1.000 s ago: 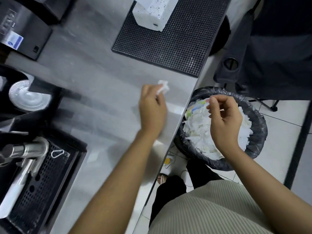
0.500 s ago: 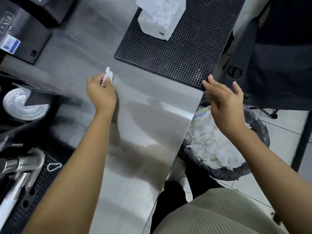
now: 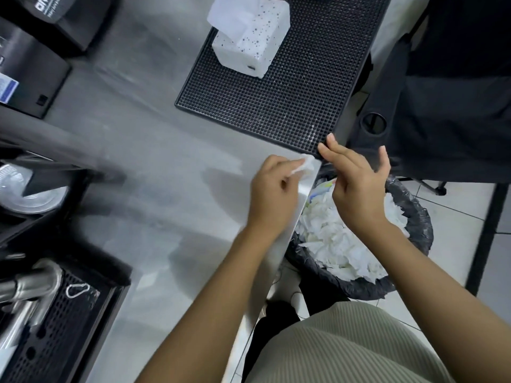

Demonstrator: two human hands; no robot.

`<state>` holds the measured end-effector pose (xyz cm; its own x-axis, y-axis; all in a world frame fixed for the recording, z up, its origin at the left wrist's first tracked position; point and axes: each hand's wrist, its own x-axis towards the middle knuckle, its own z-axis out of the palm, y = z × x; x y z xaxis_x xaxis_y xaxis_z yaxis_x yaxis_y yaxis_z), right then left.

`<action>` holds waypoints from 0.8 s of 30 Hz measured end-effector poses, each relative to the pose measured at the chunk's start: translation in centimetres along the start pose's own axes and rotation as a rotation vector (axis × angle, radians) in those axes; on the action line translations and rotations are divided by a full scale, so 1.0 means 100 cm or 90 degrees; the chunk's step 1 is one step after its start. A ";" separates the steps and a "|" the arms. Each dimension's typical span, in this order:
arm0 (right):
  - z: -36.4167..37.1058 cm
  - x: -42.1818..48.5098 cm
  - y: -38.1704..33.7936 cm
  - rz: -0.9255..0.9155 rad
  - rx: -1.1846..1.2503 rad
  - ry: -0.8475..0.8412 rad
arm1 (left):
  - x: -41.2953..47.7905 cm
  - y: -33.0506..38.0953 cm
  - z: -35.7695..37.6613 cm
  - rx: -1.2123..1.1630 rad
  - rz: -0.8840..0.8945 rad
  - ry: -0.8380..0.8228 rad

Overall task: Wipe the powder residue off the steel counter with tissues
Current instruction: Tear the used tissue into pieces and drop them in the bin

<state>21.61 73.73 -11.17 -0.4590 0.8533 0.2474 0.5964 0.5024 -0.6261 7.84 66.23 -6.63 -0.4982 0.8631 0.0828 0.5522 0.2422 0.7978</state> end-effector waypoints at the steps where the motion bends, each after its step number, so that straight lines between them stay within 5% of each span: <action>1: 0.000 0.000 0.001 0.001 0.001 0.000 | 0.007 -0.006 -0.010 -0.032 -0.047 0.033; 5: -0.002 0.000 0.002 0.014 0.012 -0.019 | 0.041 -0.038 -0.056 0.077 -0.195 0.242; 9: -0.007 0.004 0.003 0.009 0.026 -0.042 | 0.030 -0.027 -0.031 0.178 -0.098 0.203; 16: -0.022 0.009 0.008 0.010 0.021 -0.145 | -0.027 0.020 0.030 0.072 0.078 -0.022; 21: -0.029 0.013 0.008 0.032 0.032 -0.200 | -0.012 -0.001 -0.018 0.054 -0.160 0.271; 24: -0.030 0.014 0.009 0.026 0.034 -0.211 | -0.018 -0.004 -0.011 0.130 -0.102 0.202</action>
<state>23.48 75.80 -9.23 -0.6291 0.7768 -0.0270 0.5879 0.4529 -0.6703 7.80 64.12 -6.41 -0.7530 0.6349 0.1729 0.5560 0.4733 0.6833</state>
